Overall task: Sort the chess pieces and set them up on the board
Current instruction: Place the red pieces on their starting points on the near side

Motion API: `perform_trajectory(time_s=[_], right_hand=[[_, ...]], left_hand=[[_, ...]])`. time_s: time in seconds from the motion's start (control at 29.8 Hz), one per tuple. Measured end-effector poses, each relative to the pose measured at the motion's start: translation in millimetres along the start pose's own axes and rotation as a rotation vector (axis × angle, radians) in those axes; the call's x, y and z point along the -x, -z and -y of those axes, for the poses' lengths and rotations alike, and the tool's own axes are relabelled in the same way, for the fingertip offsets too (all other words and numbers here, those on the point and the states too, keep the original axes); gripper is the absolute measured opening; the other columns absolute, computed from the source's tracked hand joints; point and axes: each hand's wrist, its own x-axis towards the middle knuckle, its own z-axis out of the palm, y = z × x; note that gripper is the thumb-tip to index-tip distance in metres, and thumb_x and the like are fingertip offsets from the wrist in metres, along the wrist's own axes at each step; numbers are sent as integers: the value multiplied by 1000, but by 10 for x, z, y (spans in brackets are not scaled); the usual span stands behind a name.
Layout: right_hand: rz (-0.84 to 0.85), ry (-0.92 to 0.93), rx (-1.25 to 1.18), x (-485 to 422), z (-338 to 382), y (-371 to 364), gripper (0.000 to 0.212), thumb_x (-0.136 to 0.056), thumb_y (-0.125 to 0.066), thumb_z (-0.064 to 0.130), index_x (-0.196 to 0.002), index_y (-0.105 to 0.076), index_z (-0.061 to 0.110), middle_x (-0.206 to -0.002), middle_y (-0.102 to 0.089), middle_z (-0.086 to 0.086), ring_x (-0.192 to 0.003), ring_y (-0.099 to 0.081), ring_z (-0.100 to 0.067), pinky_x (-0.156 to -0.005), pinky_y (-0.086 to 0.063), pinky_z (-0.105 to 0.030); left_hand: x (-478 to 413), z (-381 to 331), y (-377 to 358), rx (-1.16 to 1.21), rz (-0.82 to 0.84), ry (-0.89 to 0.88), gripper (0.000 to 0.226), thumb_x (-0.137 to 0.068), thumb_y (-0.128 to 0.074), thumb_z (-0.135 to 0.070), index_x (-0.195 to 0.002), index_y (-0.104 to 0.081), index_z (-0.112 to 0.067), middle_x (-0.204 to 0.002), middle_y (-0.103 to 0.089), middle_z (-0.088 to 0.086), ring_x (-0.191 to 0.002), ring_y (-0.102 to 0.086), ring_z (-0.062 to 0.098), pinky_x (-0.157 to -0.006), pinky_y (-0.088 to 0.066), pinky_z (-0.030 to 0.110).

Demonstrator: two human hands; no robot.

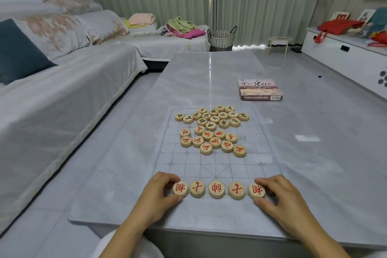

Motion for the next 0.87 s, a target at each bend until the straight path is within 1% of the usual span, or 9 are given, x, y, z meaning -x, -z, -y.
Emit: perform_trajectory(time_s=[0.17, 0.34, 0.5, 0.6, 0.7, 0.81, 0.87], right_hand=[[-9, -8, 15, 10, 1, -19, 43, -79, -68, 39, -119, -57, 28, -101, -51, 12, -97, -47, -6, -89, -40, -25], [-9, -5, 38, 22, 19, -17, 45, -79, -67, 39, -121, -55, 29, -102, -50, 13, -98, -46, -5, -89, -39, -24], [16, -18, 43, 26, 18, -12, 49, -78, -67, 42, -124, -51, 31, -105, -49, 14, -100, -45, -5, -90, -37, -22], [42, -46, -30, 16, 4, 14, 49, -78, -69, 40, -122, -50, 32, -103, -50, 17, -96, -49, -3, -88, -40, -21], [12, -118, -194, -65, 3, 89, 41, -81, -67, 30, -120, -54, 25, -100, -54, 13, -90, -54, -4, -77, -42, -15], [-50, -124, -152, -253, -12, 146, 35, -86, -61, 27, -120, -56, 19, -97, -53, 10, -87, -53, -5, -73, -40, -16], [-41, -141, -94, -418, 13, 157, 35, -88, -58, 30, -122, -54, 19, -100, -52, 8, -87, -53, -7, -77, -42, -18]], left_hand=[[1, -6, 16, -13, -7, -9, 34, -78, -71, -21, -103, -51, -32, -106, -52, -10, -93, -54, 7, -73, -41, 7], [9, -25, 21, -27, 6, -15, 36, -78, -71, -20, -104, -48, -32, -108, -51, -9, -96, -53, 8, -73, -40, 5], [20, -62, 30, -32, 24, 19, 45, -78, -72, -22, -115, -47, -29, -113, -49, -10, -102, -50, 7, -74, -40, 4], [34, -58, 34, -15, 23, 30, 46, -77, -73, -24, -113, -45, -32, -112, -48, -12, -101, -51, 6, -73, -40, 4], [38, -43, 32, 26, 7, 40, 48, -75, -74, -26, -112, -46, -33, -109, -51, -13, -97, -53, 4, -72, -40, 3], [30, -26, 29, 86, -7, 56, 46, -74, -74, -28, -111, -47, -33, -107, -55, -12, -97, -54, 5, -72, -42, 5], [19, -16, 30, 119, -9, 69, 46, -74, -75, -29, -110, -47, -34, -107, -56, -12, -97, -55, 6, -73, -43, 7]])
